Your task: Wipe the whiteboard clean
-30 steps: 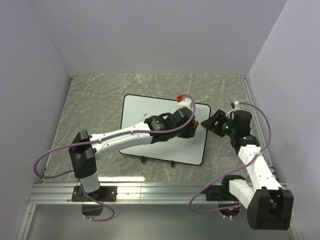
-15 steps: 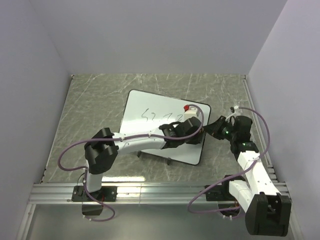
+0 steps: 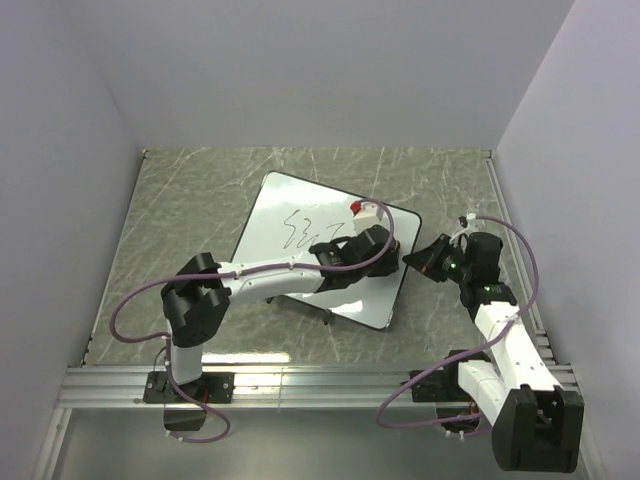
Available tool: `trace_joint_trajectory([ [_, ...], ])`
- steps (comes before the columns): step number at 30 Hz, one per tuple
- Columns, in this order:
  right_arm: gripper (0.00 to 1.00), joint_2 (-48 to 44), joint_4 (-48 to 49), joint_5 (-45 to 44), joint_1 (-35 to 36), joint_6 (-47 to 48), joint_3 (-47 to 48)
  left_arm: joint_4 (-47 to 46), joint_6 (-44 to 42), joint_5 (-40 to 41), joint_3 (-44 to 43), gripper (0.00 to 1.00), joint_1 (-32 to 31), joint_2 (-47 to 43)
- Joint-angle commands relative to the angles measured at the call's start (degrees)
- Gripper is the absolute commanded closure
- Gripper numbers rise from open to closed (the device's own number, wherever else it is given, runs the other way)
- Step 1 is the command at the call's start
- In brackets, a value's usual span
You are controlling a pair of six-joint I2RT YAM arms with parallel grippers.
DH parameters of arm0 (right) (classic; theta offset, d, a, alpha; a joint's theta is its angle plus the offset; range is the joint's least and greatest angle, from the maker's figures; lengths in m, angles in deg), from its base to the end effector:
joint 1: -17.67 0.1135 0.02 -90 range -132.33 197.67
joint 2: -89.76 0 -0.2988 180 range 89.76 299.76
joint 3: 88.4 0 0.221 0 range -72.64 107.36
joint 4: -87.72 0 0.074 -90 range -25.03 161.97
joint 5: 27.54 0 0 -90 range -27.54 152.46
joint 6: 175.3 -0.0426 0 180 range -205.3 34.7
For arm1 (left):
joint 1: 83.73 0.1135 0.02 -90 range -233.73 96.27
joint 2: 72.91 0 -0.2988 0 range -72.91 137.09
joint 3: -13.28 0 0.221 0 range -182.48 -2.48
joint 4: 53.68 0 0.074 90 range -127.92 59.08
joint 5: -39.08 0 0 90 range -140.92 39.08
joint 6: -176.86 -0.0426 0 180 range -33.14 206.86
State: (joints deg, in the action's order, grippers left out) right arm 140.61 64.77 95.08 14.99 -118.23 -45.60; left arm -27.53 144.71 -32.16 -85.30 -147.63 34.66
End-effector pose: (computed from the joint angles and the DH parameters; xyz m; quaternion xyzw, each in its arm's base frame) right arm 0.1453 0.0162 0.2577 0.1238 0.8376 0.3593 0.3925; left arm 0.1980 -0.3729 0.2980 -0.0288 0.8784 -0.3266 0.3476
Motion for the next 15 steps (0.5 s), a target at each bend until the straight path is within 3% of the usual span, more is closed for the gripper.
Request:
trace_joint_trajectory([
  [1,1.00,-1.28,-1.23,-0.98,1.80,2.69,1.78,10.34,-1.33,7.86,2.93,1.00,1.93,1.68],
  [6,1.00,-2.16,-2.64,-1.24,2.41,2.78,2.57,17.63,0.15,10.85,4.59,1.00,4.13,2.91],
  [10,1.00,-2.33,-3.34,-1.42,2.41,2.96,4.06,12.38,0.52,7.34,17.57,1.00,10.18,-2.97],
  [15,1.00,-2.16,-5.19,-2.74,2.41,4.27,6.35,14.21,-2.12,7.60,23.06,1.00,15.90,-8.07],
])
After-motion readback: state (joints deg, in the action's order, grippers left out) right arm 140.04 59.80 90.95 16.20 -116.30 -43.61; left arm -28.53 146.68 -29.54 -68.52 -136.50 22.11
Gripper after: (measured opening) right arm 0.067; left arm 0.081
